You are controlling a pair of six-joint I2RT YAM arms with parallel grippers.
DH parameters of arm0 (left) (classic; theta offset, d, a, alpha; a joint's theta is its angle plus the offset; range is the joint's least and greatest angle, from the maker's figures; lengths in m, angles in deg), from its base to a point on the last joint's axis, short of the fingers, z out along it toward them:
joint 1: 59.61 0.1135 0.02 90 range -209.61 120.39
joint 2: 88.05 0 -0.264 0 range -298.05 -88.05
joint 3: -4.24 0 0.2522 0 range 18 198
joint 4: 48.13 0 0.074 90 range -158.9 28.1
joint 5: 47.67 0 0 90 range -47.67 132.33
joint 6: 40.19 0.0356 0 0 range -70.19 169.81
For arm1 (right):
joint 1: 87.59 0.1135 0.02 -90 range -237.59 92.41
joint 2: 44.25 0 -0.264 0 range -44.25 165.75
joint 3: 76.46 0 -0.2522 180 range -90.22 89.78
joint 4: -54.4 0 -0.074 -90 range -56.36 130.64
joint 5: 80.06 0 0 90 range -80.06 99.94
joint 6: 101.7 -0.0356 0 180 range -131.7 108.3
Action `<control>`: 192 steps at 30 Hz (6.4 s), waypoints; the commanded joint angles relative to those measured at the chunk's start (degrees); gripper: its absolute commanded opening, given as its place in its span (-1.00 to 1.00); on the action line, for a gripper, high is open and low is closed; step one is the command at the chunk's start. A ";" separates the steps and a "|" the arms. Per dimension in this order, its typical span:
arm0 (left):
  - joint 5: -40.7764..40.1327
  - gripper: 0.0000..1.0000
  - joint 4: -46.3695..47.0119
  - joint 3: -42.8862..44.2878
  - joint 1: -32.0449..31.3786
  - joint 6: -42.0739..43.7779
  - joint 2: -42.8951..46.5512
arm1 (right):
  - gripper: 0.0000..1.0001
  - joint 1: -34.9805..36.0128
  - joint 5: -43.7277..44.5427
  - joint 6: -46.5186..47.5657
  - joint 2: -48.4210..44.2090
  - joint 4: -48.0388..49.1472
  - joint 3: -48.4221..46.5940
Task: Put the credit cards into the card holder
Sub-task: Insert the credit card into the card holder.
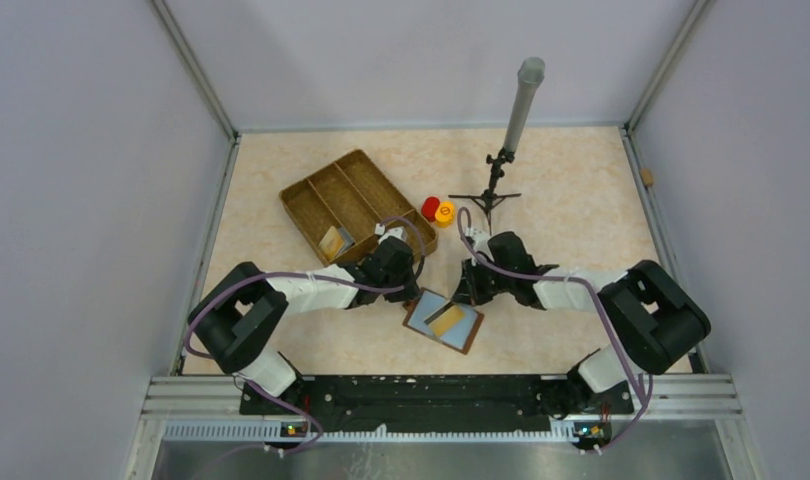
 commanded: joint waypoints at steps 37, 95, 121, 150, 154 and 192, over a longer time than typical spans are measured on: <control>-5.16 -1.00 -1.04 -6.05 -0.04 -7.75 5.96 | -0.37 7.20 17.81 -26.63 -21.10 -20.49 -0.51; -4.41 -1.00 0.38 -8.91 -0.10 -9.26 8.87 | -0.67 15.51 20.51 -43.53 -10.12 -1.82 6.68; -3.14 -0.55 -1.29 -11.61 -1.06 -10.97 18.81 | -0.22 17.22 34.05 -32.42 -12.36 -24.36 -5.21; 0.79 -0.47 -10.08 -9.38 -3.30 -5.65 16.96 | -0.41 25.45 27.22 -39.19 -1.93 -16.79 -8.88; 1.14 -0.54 -8.68 -10.17 -3.63 -6.92 17.72 | -0.45 25.54 26.95 -39.48 -1.40 -15.47 -9.83; 4.74 0.97 -42.34 14.47 33.74 27.68 31.88 | 0.50 21.70 30.84 -3.36 6.76 -17.09 -39.96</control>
